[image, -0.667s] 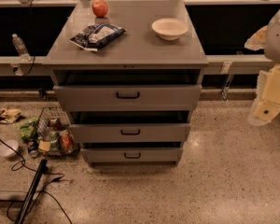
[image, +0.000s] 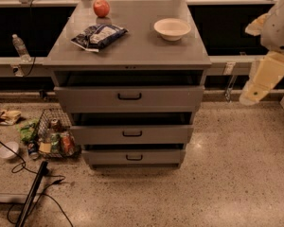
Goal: Move paper bowl near blue chip bag
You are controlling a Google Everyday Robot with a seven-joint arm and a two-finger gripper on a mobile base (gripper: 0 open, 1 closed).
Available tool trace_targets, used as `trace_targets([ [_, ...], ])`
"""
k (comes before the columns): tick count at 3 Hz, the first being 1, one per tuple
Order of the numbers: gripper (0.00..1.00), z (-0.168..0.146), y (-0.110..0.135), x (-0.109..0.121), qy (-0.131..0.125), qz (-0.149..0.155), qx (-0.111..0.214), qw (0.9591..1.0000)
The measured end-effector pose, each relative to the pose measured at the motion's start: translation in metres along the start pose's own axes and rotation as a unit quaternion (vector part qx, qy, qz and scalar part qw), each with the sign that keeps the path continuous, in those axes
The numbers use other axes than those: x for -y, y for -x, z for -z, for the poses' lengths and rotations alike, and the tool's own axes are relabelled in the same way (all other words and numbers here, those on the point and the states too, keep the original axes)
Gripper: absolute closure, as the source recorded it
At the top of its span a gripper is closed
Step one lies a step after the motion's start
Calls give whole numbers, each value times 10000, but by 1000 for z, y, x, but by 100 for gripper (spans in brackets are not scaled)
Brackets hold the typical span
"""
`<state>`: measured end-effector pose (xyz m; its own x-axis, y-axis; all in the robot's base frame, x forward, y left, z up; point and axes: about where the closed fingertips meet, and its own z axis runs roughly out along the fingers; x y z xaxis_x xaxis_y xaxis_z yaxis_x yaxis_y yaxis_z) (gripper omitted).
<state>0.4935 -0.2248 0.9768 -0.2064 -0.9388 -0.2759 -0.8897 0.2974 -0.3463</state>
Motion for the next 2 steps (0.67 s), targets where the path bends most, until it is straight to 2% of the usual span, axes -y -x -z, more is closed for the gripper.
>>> trace_targets([
  [1,0,-14,3,67,-789,191,435,9958],
  [2,0,-31,6,134,-1515,337,725,9852],
])
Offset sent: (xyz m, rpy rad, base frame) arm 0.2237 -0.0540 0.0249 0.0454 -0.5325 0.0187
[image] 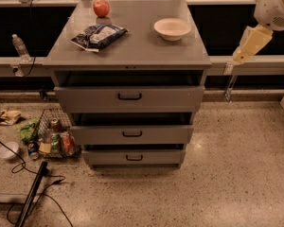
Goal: Move paper bowl near blue chip bag
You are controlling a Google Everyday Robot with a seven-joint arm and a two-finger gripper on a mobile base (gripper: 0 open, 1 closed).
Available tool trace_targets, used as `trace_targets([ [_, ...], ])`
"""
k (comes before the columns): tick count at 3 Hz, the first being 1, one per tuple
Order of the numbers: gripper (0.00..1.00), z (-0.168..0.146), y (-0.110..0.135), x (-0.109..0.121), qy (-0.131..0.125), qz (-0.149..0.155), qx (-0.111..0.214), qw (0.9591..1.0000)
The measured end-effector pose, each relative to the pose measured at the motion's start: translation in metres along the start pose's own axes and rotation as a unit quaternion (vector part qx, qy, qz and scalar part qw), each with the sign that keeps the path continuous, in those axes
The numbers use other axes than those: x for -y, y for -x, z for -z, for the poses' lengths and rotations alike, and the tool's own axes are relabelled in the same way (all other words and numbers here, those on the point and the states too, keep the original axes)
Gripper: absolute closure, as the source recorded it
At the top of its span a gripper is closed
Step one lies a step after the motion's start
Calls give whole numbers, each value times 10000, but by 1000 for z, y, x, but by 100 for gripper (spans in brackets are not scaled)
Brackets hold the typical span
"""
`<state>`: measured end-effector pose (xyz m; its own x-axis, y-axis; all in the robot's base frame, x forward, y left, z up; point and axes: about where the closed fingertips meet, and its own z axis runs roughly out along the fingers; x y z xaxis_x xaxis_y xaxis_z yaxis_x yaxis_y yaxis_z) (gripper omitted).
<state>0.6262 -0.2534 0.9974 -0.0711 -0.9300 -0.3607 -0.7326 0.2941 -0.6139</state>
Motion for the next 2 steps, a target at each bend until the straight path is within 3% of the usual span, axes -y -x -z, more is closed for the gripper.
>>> trace_targets([
  [1,0,-31,-9,38,-640,273,133,9975],
  [2,0,-63,-14,57,-1169,731,118,9904],
])
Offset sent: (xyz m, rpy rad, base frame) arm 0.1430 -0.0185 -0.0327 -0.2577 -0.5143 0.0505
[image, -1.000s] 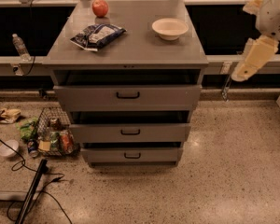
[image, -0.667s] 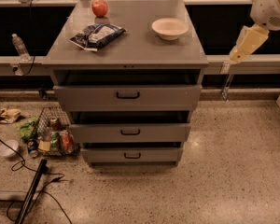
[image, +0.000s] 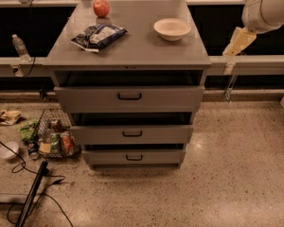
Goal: Move paper bowl near blue chip bag
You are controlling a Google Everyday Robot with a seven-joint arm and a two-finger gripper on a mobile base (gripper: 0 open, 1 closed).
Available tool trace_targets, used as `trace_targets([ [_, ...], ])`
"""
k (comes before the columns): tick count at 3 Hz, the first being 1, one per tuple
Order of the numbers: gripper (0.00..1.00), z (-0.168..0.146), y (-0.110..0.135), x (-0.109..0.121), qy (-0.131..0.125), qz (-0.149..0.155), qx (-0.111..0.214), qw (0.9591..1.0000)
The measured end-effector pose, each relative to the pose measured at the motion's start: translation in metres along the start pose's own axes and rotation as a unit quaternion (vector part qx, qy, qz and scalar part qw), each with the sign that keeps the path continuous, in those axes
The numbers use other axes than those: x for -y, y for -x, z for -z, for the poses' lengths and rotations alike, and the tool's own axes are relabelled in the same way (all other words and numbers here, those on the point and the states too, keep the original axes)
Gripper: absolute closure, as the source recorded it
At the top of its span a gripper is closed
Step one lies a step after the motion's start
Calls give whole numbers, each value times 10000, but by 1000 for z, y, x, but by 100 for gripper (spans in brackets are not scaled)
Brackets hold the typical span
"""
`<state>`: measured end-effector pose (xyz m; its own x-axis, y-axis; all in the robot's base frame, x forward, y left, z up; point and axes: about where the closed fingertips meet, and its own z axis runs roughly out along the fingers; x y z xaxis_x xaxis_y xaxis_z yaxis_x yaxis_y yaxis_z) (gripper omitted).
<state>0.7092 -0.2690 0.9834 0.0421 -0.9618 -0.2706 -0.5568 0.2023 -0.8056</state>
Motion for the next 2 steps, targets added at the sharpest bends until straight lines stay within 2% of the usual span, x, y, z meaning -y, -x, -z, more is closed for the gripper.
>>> trace_targets([
  [1,0,-39,-4,-3,-246,472,166,9984],
  [2,0,-44,-2,3,-334,722,231,9966],
])
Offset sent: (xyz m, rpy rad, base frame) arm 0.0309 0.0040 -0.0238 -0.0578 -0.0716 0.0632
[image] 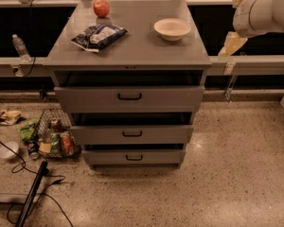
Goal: Move paper bowl near blue chip bag
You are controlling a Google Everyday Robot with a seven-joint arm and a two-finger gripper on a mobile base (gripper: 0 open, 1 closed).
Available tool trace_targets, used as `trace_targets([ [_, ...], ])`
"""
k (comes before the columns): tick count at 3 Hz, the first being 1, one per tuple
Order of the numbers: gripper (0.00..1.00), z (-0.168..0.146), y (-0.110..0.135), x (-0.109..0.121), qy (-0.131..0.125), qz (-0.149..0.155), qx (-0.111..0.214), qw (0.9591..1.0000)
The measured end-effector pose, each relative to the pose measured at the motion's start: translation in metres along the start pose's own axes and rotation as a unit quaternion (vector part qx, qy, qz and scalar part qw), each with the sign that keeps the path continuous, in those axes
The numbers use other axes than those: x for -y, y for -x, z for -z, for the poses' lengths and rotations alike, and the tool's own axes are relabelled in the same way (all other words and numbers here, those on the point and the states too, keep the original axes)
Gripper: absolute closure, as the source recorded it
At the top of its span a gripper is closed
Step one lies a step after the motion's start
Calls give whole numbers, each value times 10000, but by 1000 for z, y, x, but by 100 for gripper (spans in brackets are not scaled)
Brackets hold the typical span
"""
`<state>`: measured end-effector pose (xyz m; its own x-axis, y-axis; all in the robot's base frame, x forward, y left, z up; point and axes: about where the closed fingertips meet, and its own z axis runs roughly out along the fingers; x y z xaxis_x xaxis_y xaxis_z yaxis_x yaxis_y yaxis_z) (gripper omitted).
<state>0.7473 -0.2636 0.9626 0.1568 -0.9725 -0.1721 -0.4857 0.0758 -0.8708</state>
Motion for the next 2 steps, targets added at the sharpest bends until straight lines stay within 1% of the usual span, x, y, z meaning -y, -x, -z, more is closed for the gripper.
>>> trace_targets([
  [1,0,-9,1,-4,17,-140,239,9996],
  [2,1,-31,9,2,-48,246,908,9956],
])
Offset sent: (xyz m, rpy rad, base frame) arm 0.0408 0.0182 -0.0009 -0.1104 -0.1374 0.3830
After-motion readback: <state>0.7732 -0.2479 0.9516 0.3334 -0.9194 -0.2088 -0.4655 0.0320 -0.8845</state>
